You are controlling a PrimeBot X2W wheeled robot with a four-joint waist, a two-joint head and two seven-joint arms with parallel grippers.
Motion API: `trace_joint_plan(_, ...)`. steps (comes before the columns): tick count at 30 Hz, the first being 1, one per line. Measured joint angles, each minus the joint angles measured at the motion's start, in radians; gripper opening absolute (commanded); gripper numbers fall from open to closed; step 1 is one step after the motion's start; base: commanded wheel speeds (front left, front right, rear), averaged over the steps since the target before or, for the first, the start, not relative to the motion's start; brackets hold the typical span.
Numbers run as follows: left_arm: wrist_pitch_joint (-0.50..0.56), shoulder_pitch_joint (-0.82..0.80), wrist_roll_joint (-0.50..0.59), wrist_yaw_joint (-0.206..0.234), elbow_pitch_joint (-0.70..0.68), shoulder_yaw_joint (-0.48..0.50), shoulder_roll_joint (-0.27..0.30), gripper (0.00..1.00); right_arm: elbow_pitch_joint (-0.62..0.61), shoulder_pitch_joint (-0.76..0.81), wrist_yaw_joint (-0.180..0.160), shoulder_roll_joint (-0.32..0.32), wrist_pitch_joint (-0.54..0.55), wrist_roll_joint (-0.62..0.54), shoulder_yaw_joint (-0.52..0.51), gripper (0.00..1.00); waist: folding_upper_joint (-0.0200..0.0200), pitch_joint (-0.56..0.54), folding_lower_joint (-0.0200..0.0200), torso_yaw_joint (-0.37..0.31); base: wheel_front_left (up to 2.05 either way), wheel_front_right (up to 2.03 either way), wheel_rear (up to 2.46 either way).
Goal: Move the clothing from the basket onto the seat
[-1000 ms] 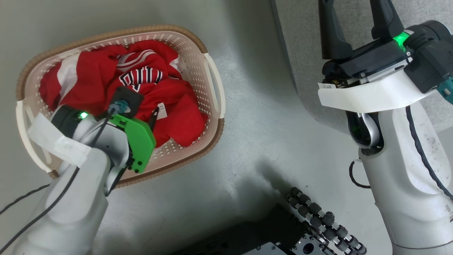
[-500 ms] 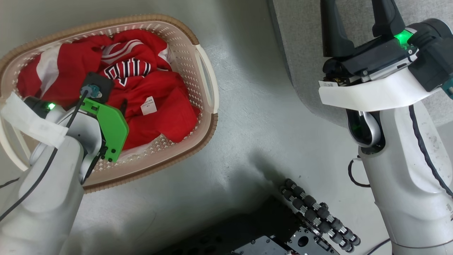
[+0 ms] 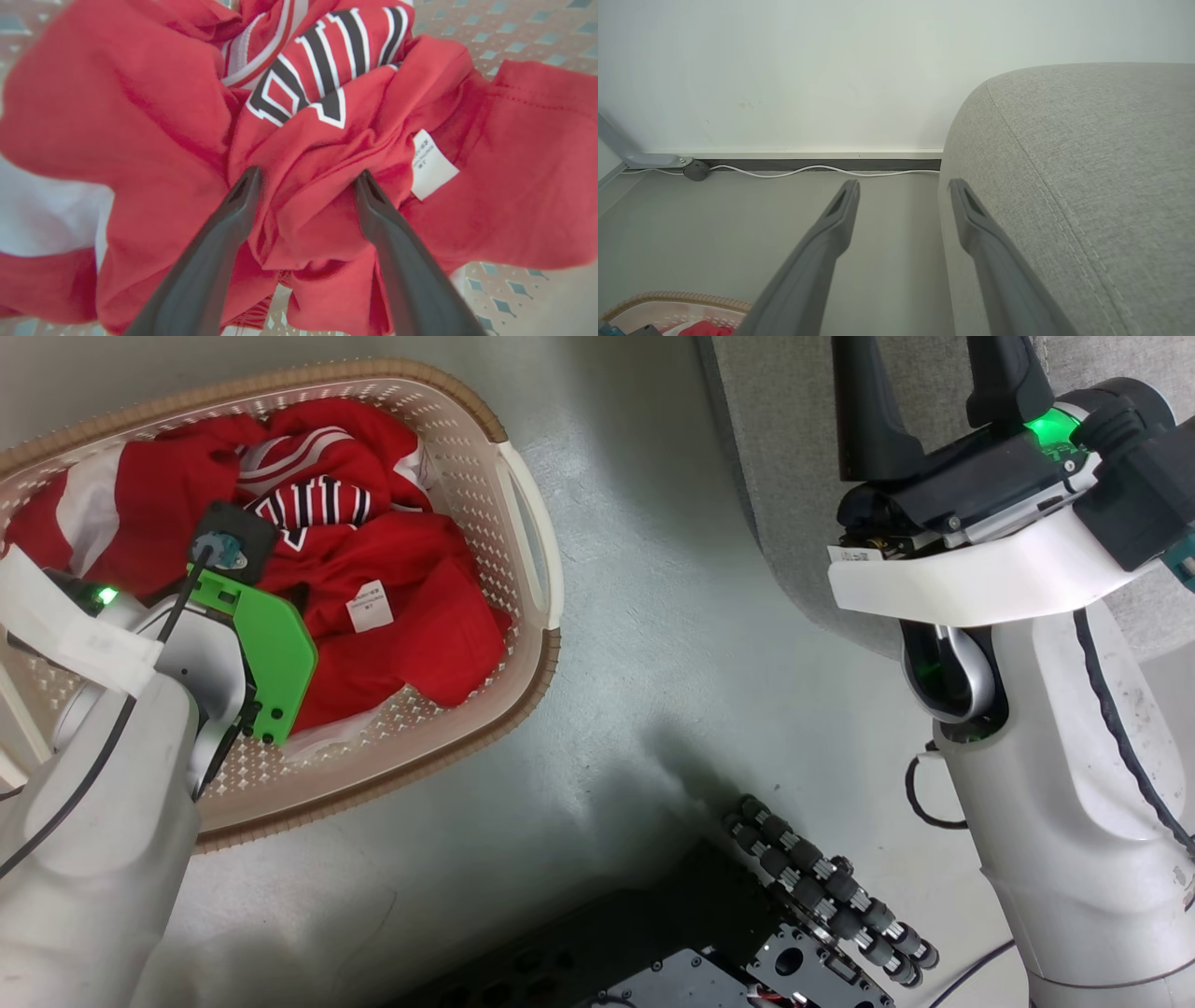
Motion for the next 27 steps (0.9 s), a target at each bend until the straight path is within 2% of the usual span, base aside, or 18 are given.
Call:
trace_joint_plan(9,0.029,-0.002,-0.014,0.0,0.016,-0.026,-0.004,1.0,0.0,-0.003,-0.004,0.002,0.0,0.016,0.011,1.0,0.0,0.011,0.0,-0.015,0.0,0.0,0.0)
trace_joint_plan(10,0.03,-0.002,-0.018,0.0,0.019,-0.029,-0.004,0.87,0.0,-0.003,-0.006,0.002,0.0,0.016,0.011,1.0,0.0,0.012,-0.0001,-0.017,0.0,0.0,0.0)
trace_joint_plan(11,0.032,-0.002,-0.018,0.0,0.02,-0.035,-0.003,0.24,0.0,-0.004,-0.007,0.002,0.0,0.016,0.01,1.0,0.0,0.012,0.0,-0.019,0.0,0.0,0.0)
trace_joint_plan(12,0.027,-0.002,-0.018,0.0,0.021,-0.039,0.0,0.0,0.002,-0.005,-0.007,0.002,0.0,0.016,0.011,1.0,0.0,0.012,-0.0001,-0.02,0.0,0.0,0.0)
trace_joint_plan(18,-0.037,-0.002,-0.071,0.0,0.019,-0.036,-0.025,0.0,0.025,-0.011,-0.01,0.002,0.0,0.01,-0.002,1.0,0.0,-0.009,0.0,-0.021,0.0,0.0,0.0)
trace_joint_plan(21,-0.117,-0.001,-0.126,0.0,-0.005,-0.011,-0.076,0.0,0.042,-0.011,-0.01,0.002,0.0,-0.022,-0.03,1.0,0.0,-0.043,0.0,-0.013,0.0,0.0,0.0)
trace_joint_plan(27,-0.243,0.002,-0.146,0.0,-0.064,0.028,-0.106,0.0,0.048,-0.008,-0.01,-0.005,0.0,-0.082,-0.093,1.0,0.0,-0.108,0.0,0.016,0.0,0.0,0.0)
